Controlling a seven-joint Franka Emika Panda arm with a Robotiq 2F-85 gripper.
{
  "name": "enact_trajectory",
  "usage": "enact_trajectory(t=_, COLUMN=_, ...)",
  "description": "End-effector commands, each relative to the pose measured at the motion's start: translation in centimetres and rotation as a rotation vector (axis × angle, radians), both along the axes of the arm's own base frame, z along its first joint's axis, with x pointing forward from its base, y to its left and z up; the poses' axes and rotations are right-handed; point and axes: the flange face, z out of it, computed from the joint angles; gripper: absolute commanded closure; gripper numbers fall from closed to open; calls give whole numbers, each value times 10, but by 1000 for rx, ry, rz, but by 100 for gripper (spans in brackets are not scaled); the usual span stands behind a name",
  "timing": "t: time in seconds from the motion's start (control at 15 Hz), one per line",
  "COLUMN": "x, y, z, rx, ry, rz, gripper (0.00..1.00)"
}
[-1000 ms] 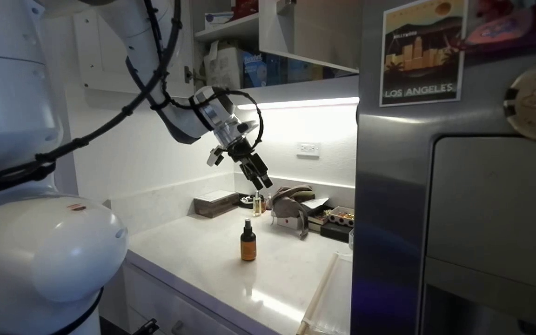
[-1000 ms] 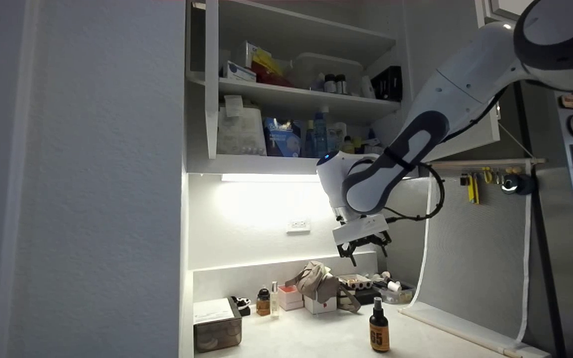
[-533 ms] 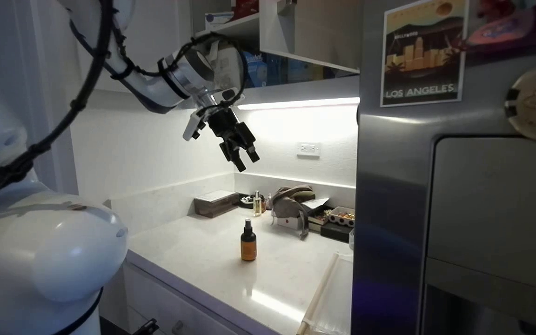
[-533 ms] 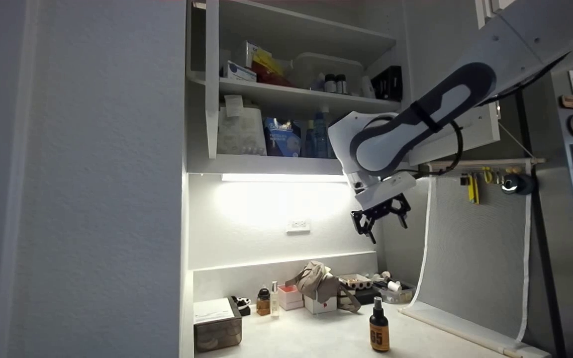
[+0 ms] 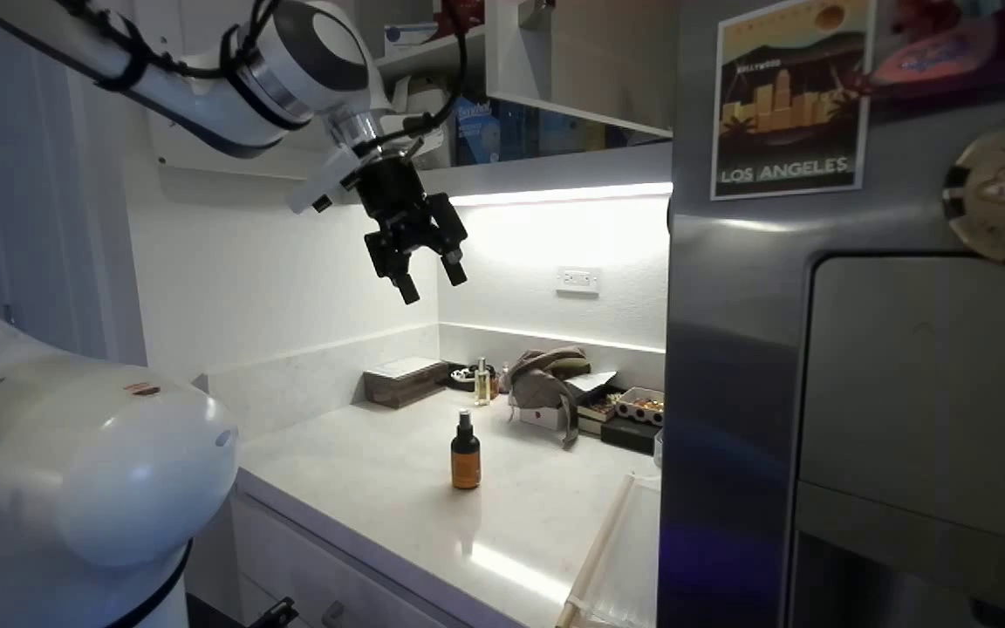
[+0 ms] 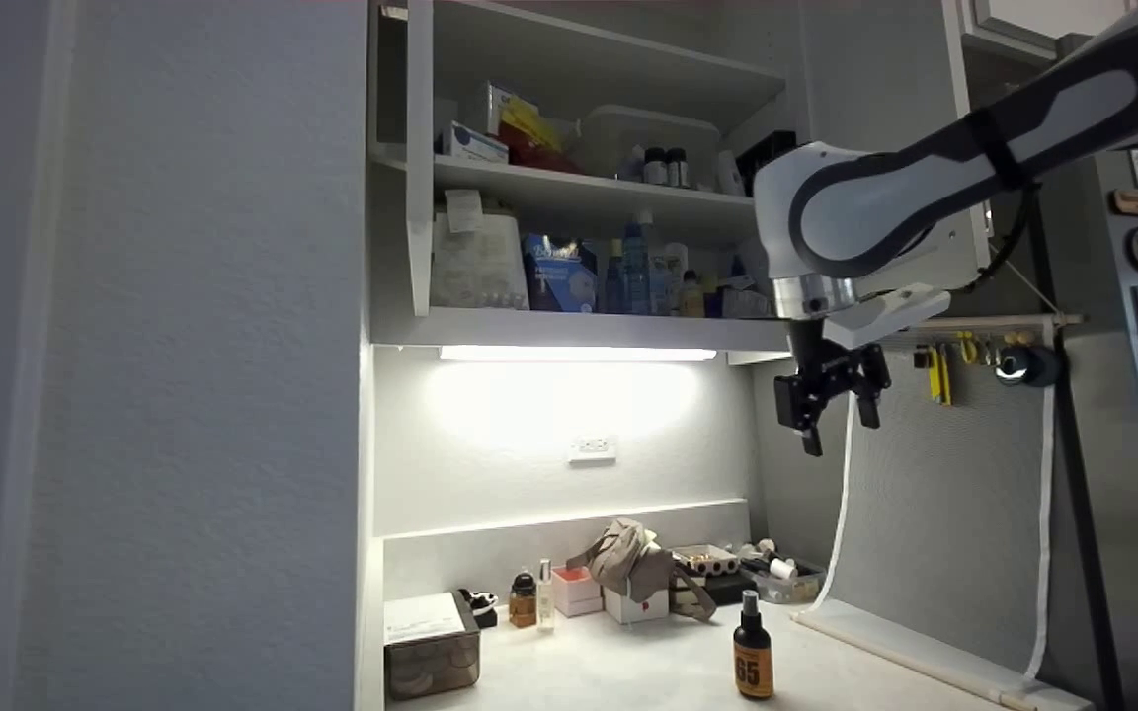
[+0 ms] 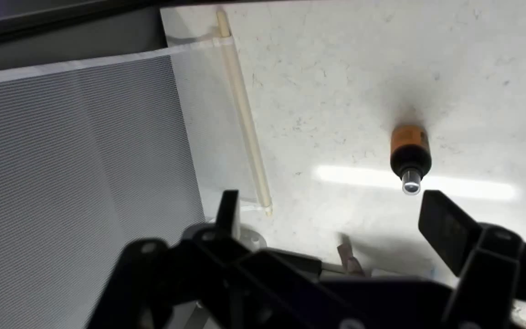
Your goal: Open the right cupboard door, take the brown bottle out of the cupboard, and put it on the counter
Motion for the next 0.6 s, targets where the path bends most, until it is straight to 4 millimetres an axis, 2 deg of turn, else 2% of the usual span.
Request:
enact_trajectory(t=0.0, x=-53, y=-25, z=16, rx=77, ry=41, rz=112, gripper=0)
enact_trajectory(t=0.13, x=-78, y=-34, z=29, rx=96, ry=66, rz=145, gripper=0)
enact_trajectory(t=0.2, x=-53, y=-29, z=24, rx=71, ry=61, rz=106, gripper=0)
enact_trajectory(t=0.33, x=-72, y=-35, z=34, rx=83, ry=55, rz=128, gripper=0)
enact_trajectory(t=0.53, x=-77, y=-35, z=34, rx=85, ry=46, rz=131, gripper=0)
